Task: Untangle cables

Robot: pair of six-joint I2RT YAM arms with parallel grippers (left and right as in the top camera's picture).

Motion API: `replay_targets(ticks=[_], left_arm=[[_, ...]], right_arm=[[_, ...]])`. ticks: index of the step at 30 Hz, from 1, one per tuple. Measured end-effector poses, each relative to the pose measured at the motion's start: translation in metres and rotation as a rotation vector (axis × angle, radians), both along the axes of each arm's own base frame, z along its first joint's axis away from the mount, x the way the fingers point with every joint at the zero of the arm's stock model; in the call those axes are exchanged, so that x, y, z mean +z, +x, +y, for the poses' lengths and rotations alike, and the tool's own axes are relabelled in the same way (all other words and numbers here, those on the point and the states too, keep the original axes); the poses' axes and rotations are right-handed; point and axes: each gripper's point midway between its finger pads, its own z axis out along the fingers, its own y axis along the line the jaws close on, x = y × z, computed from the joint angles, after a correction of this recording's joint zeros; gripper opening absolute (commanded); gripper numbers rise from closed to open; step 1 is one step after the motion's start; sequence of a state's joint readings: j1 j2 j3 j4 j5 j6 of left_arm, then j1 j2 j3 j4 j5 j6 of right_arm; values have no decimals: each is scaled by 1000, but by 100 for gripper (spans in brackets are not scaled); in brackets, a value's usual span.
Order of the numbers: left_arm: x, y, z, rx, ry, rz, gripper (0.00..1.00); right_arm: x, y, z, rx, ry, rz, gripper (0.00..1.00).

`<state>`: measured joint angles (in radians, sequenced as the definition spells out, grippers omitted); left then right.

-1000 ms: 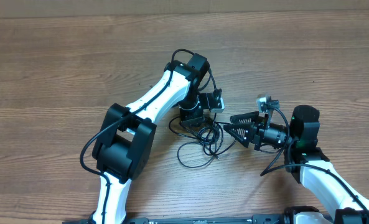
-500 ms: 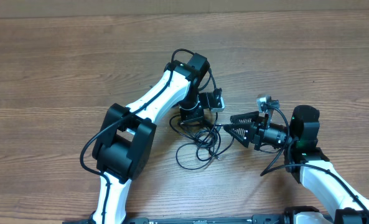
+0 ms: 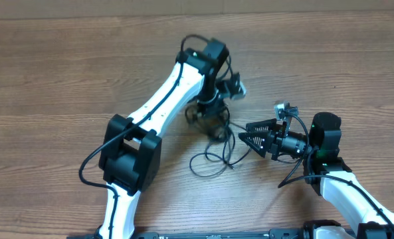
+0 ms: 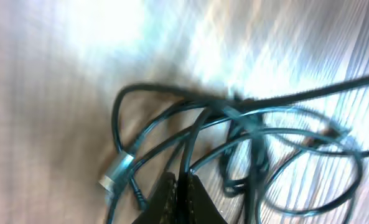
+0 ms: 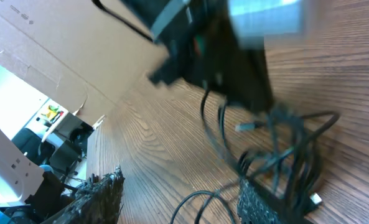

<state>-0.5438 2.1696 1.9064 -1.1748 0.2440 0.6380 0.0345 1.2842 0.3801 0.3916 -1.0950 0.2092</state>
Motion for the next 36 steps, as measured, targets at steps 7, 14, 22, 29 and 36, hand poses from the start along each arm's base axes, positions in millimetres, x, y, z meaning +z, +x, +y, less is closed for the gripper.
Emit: replay_targets(ticks=[7,14,22,29,36], left_arm=[[54,8,-25,63,-140,-5,4],[82,-10,-55,101,-333,140,4],[108,-35,-82,201,-491,378,4],[118,-45,-102,236,-538,450,4],[106,-42,-103,288,-461,402,4]], right_arm=[[0,0,0,0,0,1,58],[0,0,0,0,0,0,58],[0,0,0,-1,0,-1,58],[0,0,0,0,0,0,57],[-2,-1,0,-1,-1,14,59]])
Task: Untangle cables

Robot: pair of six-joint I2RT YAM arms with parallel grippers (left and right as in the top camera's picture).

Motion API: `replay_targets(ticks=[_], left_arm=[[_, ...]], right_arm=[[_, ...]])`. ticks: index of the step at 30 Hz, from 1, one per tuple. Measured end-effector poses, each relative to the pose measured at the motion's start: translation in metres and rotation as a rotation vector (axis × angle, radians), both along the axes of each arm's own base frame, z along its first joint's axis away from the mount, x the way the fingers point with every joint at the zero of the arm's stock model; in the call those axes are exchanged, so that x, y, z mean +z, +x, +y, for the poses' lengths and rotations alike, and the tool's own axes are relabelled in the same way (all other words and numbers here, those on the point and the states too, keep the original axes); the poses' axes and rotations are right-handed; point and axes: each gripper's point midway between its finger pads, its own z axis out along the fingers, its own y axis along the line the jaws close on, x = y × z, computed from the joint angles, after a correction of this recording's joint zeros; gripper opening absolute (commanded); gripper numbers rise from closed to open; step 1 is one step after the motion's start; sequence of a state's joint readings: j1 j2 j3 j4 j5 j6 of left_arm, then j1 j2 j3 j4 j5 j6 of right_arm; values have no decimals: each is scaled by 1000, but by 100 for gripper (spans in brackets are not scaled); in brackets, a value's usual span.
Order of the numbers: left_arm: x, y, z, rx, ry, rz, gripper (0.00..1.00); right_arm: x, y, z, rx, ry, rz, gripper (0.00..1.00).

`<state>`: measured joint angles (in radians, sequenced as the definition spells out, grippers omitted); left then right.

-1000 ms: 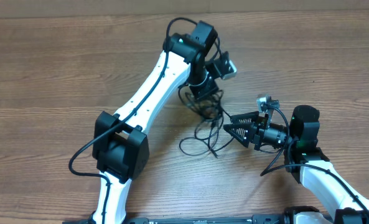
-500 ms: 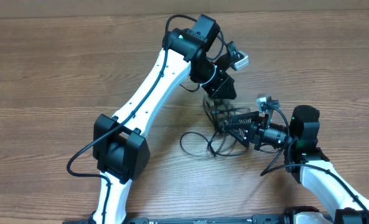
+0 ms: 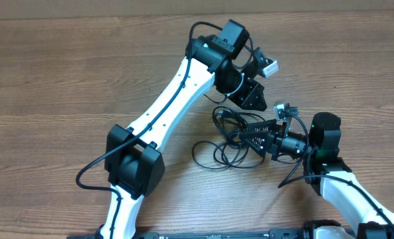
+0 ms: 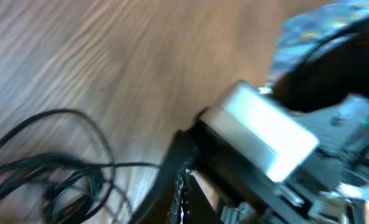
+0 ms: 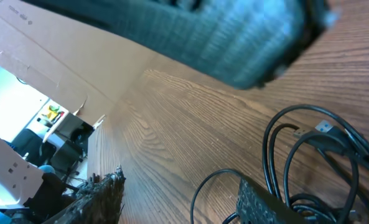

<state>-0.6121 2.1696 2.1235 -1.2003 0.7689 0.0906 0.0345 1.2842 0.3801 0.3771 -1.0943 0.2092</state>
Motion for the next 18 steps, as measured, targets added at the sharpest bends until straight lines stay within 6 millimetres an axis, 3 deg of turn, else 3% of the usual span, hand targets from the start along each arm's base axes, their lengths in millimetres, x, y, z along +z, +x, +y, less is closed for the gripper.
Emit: replay_targets(ticks=[6,9,13,17,18], left_arm=[[-24,33,34,250,221,8,4],[-30,50,54,378,282,33,4],[-34,67,80,514,330,79,5],[-37,75,97,582,358,105,34],[-37,75,98,592,362,111,46]], right_arm=[[-4,6,-3,-41,-21,2,60],[-7,13,-8,-84,-52,-13,75],[-13,25,-16,-145,-125,-77,80],[-22,33,-25,-182,-233,-169,83],[-26,35,-28,-188,-272,-199,84]])
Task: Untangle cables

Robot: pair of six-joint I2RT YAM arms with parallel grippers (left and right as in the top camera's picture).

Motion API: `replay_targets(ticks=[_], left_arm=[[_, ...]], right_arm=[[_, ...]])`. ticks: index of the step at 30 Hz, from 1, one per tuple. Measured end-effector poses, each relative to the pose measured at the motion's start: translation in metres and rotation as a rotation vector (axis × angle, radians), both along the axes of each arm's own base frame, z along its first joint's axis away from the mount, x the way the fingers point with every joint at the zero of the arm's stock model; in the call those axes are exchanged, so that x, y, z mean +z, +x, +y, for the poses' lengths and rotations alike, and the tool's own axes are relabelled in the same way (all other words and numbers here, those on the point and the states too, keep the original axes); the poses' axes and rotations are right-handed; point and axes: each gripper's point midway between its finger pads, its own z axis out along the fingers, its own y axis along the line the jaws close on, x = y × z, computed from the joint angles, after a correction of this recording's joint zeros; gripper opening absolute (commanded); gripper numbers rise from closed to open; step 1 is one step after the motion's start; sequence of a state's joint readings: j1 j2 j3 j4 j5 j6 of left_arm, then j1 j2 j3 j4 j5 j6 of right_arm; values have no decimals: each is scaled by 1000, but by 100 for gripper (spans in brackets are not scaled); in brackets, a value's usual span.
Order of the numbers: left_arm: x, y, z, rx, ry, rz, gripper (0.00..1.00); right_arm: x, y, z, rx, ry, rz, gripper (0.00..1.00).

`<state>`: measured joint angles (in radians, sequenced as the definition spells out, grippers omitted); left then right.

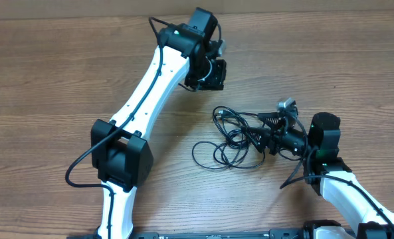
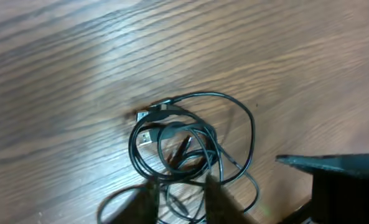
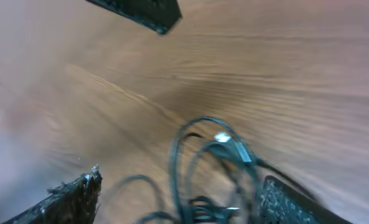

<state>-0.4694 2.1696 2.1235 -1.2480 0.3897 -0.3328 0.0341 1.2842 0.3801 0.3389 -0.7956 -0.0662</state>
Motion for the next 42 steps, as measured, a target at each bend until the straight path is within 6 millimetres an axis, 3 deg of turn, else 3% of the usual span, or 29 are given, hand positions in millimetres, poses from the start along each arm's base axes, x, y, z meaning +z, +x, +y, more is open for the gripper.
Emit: replay_targets(ticks=[3,7,14,21,31,42], left_arm=[[0,0,0,10,4,4,74],[0,1,0,19,3,4,100],[0,1,0,29,4,8,100],[0,1,0,29,4,8,100],[0,1,0,29,4,8,100],[0,1,0,29,4,8,100]], right_arm=[[-8,3,-6,0,-103,-65,84],[-18,8,-13,13,-221,-151,84],[-29,23,-17,21,-307,-242,82],[-67,25,-12,63,-326,-143,80],[-66,30,8,114,-346,-164,79],[-93,26,3,108,-379,-87,66]])
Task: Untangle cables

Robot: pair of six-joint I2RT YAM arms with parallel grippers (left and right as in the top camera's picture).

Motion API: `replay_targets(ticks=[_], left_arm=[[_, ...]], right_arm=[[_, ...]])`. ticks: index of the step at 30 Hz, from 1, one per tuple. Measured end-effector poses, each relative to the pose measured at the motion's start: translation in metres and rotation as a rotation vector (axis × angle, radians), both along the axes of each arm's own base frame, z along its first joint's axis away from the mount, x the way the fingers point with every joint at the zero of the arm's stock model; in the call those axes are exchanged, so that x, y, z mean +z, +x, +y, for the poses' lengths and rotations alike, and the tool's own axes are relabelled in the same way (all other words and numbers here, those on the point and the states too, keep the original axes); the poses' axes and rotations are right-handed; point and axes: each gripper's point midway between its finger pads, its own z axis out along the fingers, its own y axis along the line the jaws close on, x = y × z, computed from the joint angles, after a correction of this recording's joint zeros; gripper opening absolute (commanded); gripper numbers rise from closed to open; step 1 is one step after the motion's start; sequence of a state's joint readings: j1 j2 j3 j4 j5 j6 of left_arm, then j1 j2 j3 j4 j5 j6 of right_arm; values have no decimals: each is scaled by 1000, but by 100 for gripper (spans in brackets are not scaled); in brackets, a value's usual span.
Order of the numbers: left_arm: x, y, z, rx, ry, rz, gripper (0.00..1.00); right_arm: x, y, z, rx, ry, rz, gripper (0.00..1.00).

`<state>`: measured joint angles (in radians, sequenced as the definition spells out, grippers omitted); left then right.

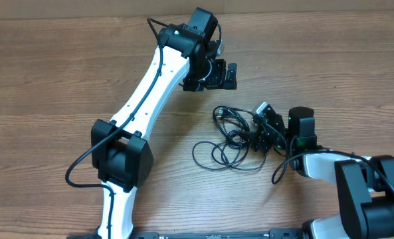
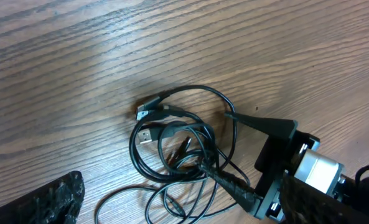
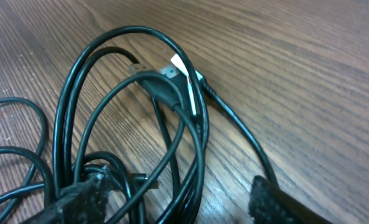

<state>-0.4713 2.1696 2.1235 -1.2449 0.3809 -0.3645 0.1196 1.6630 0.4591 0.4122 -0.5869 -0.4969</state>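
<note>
A tangle of thin black cables point(image 1: 231, 138) lies on the wooden table, with loose loops trailing to its left and USB plugs showing at its upper edge point(image 2: 148, 113). My left gripper point(image 1: 228, 74) hangs above and behind the tangle, wide open and empty point(image 2: 181, 190). My right gripper point(image 1: 256, 131) is low at the tangle's right side and open. Several strands point(image 3: 172, 124) run between its spread fingers point(image 3: 178, 190). The left wrist view shows the right gripper point(image 2: 237, 152) with one finger on each side of the bundle's right edge.
Wood-grain table point(image 1: 50, 79) stretches all round the cables. A cardboard wall point(image 1: 84, 6) runs along the far edge. The left arm's white links point(image 1: 150, 99) reach diagonally across the middle left.
My left gripper has opened wide, staying above the back of the tangle. My right gripper has dropped lower and come in on the tangle's right side, with strands now between its fingers.
First my left gripper was down on the tangle, narrow, with my right gripper open to its right. Then the left hung above, and the tangle lay nearer the right gripper. Then the left was farther back. Now it is open and the right straddles the strands.
</note>
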Motion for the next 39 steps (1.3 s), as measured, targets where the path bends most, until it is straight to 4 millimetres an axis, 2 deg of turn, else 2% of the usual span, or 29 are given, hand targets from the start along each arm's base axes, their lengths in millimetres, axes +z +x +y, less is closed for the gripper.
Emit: replay_targets(ticks=[3,4,7,11,12,19,20,21,22,24,27,39], left_arm=[[0,0,0,0,0,0,100],[0,0,0,0,0,0,100],[0,0,0,0,0,0,100],[0,0,0,0,0,0,99],[0,0,0,0,0,0,100],[0,0,0,0,0,0,100],[0,0,0,0,0,0,99],[0,0,0,0,0,0,100],[0,0,0,0,0,0,100],[0,0,0,0,0,1,100],[0,0,0,0,0,0,100],[0,0,0,0,0,0,100]], right_arm=[[0,0,0,0,-1,1,60],[0,0,0,0,-1,0,55],[-1,-1,0,1,-1,3,28],[0,0,1,-4,7,9,6],[0,0,0,-9,11,14,4],[-1,-1,1,-31,31,43,4],[-1,-1,1,-32,34,45,20],[-1,-1,1,-33,34,46,49],[-1,-1,1,-36,37,50,66],[-1,-1,0,-40,38,53,75],[0,0,0,-40,37,48,79],[13,12,1,-32,36,-47,77]])
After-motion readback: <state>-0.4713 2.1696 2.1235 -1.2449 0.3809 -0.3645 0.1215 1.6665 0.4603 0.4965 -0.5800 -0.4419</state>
